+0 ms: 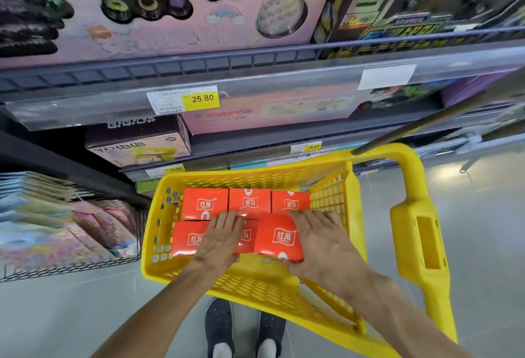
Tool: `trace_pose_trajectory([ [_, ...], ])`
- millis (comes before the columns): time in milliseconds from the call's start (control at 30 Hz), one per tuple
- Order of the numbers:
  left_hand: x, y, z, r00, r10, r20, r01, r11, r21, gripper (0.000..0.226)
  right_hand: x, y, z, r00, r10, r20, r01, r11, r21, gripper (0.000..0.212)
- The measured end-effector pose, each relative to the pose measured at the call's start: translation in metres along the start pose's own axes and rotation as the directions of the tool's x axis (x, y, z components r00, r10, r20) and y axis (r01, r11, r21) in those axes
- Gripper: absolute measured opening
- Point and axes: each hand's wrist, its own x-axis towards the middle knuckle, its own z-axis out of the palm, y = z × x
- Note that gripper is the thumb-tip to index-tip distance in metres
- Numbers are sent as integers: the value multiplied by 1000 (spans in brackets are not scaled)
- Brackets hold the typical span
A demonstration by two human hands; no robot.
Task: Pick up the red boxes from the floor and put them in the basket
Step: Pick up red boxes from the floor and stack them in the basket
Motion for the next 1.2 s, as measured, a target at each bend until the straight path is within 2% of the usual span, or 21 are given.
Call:
trace_pose_trajectory([
  [233,-1,-6,-1,1000,21,-9,-21,997,-70,88,16,6,18,983,11,183,3,997,-75,103],
  [467,-3,-4,2,1000,2,-19,-3,996,-86,89,24,14,27,963,23,270,29,982,-185,92],
  [600,-2,-5,4,1000,2,-23,-4,995,-95,89,43,13,61,949,24,314,31,985,-169,91],
  [767,0,-5,9,999,7,-54,-12,996,-87,90,55,20,100,957,42,286,12,983,-184,93],
  [900,0,-6,15,997,13,-77,-18,998,-63,90,51,18,120,979,94,180,-69,988,-140,72],
  [967,0,-6,16,997,10,-78,-14,999,-52,91,46,20,128,988,88,125,-71,989,-133,70],
  [1100,-3,-8,10,997,49,-61,-52,997,-54,91,38,22,124,985,96,145,-79,990,-115,74],
  [1200,-8,-12,-11,990,104,-100,-114,989,-97,81,30,28,101,983,52,179,-35,995,-97,80],
])
